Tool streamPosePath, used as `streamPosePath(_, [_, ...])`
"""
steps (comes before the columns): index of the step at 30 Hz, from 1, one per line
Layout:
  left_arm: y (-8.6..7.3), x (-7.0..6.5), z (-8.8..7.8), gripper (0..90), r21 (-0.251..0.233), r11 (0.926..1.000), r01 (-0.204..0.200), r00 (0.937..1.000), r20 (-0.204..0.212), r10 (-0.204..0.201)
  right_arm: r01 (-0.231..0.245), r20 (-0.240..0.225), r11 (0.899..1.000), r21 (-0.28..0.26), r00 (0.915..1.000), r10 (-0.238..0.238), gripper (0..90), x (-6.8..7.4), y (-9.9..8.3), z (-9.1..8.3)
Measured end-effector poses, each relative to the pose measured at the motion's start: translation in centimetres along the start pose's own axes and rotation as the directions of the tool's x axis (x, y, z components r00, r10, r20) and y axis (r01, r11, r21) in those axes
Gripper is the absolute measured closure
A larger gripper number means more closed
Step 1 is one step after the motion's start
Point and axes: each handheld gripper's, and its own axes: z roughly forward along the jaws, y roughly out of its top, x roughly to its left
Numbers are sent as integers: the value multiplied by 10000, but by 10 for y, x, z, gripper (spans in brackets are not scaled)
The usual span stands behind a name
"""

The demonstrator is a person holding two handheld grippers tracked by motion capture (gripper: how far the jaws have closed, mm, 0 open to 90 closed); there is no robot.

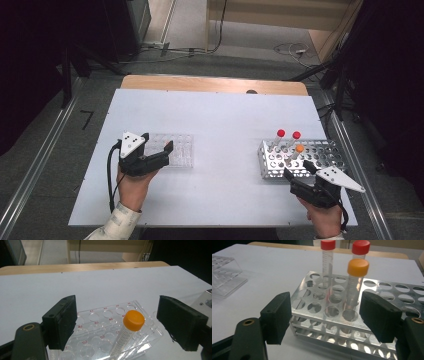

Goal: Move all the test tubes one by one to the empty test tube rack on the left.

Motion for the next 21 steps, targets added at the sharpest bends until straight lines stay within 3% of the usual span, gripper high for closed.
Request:
streamPosePath(6, [0, -1, 0, 171, -22, 10000, -13, 10000, -36, 13, -146, 349, 9999, -57, 9993, 148, 285, -11, 2, 12])
streamPosePath(11, [0, -1, 0, 171, -22, 10000, -5, 10000, -21, 5, -321, 557, 9993, -179, 9979, 331, 394, -18, 4, 23])
streamPosePath(21, [-1, -1, 0, 174, 45, 10000, -80, 10000, 20, 79, -172, 821, 9994, -308, 9964, 196, 578, -23, 3, 35])
